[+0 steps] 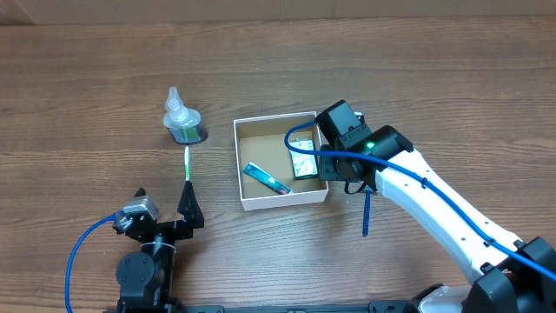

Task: Pack container
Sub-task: 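Carry the toothpaste tube into the box and release it, then lower the right gripper onto the blue razor and grasp it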

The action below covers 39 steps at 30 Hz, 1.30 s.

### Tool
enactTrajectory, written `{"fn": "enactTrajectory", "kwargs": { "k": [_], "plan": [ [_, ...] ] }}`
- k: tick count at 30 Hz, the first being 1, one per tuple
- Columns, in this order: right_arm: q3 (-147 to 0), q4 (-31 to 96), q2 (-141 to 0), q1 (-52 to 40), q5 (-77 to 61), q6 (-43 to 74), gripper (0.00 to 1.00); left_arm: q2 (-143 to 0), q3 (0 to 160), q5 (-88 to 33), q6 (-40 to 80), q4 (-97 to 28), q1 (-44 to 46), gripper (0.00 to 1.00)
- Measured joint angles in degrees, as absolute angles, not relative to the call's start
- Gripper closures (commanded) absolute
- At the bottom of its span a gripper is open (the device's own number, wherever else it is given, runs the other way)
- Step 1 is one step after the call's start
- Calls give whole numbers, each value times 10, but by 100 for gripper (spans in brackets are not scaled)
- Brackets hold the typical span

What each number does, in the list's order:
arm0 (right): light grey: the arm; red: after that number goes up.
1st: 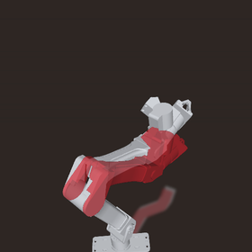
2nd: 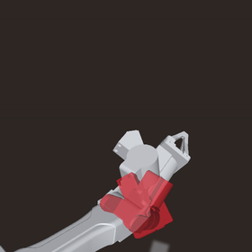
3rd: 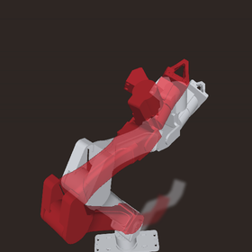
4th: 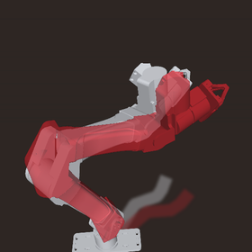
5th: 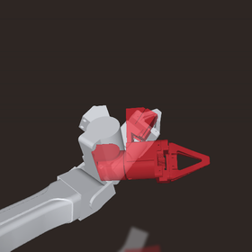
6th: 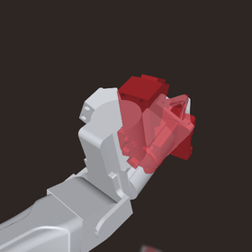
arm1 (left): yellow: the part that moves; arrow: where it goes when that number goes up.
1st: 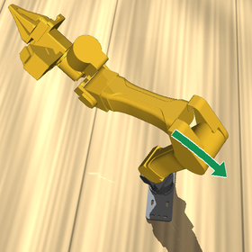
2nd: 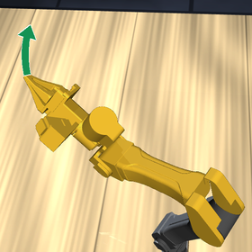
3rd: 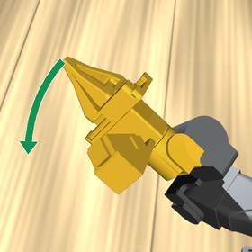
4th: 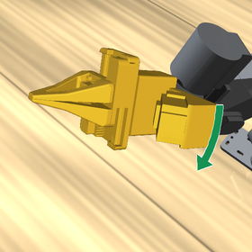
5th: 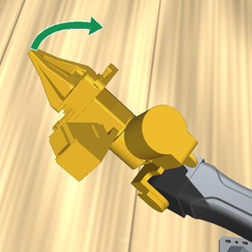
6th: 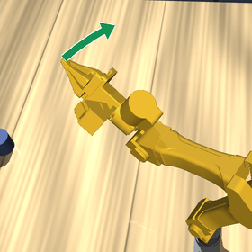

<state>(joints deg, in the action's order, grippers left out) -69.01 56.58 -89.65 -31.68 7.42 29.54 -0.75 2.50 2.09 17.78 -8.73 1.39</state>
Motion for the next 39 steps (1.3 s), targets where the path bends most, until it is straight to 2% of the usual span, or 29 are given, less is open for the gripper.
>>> {"fn": "enactTrajectory", "kwargs": {
  "k": [8,23,31,36,38,39],
  "plan": [
    [-636,525,-896,-317,57,320,96,-8,25,21,178,-87,14,0],
    [-634,518,-896,-316,-22,322,96,-8,25,21,178,-87,14,0],
    [-634,516,-896,-314,-40,300,89,-8,25,21,178,-87,14,0],
    [-634,593,-896,-263,8,297,76,-8,25,21,178,-87,14,0],
    [-634,622,-896,-227,26,298,58,-8,25,21,178,-87,14,0],
    [-634,630,-896,-215,32,295,57,-8,25,21,178,-87,14,0]
  ]
}}
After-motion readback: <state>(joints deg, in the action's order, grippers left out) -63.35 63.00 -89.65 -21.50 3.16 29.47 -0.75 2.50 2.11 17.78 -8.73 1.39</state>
